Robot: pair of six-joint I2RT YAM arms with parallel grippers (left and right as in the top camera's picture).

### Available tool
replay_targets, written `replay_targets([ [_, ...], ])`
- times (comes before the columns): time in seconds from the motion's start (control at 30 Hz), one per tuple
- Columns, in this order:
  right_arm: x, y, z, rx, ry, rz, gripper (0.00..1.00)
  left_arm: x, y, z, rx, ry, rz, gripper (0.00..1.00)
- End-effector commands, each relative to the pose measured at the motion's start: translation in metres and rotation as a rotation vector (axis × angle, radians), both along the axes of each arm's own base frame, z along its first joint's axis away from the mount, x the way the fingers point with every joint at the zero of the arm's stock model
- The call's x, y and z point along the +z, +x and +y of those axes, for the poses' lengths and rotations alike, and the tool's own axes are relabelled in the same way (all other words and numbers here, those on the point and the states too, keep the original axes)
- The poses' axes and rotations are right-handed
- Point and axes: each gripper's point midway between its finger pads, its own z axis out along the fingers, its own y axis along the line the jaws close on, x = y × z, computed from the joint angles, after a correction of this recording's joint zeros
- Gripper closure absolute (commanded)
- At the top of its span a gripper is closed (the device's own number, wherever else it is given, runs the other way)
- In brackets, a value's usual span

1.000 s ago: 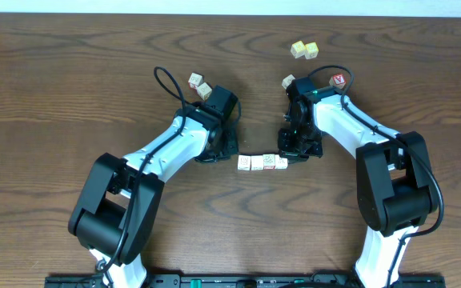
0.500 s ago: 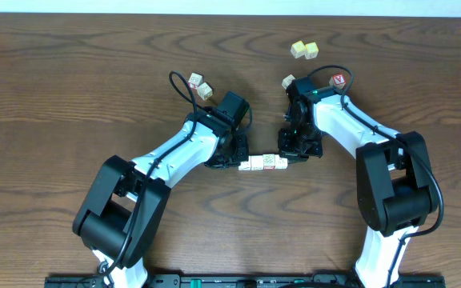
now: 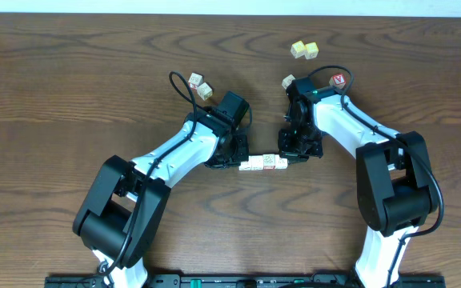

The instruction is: Lift 4 blocks

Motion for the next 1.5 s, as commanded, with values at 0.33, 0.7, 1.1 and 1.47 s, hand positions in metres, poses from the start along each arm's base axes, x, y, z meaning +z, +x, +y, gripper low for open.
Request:
replay_targets([
  [0.33, 0.007, -0.002, 0.003, -0.002, 0.007, -0.008, 0.99, 0.001, -0.01, 0.001, -0.035, -0.006, 0.026, 0.93],
  [0.7, 0.006, -0.001, 0.004, -0.002, 0.007, -0.011, 0.99, 0.033, 0.016, 0.035, 0.025, 0.154, -0.171, 0.93],
  [1.1, 0.006, -0.001, 0.004, -0.002, 0.008, -0.014, 0.99, 0.044, 0.036, -0.003, -0.005, 0.059, -0.302, 0.93],
  [1.47, 0.006, -0.001, 0.004, -0.002, 0.008, -0.013, 0.99, 0.016, 0.021, -0.024, -0.029, 0.068, -0.243, 0.93],
])
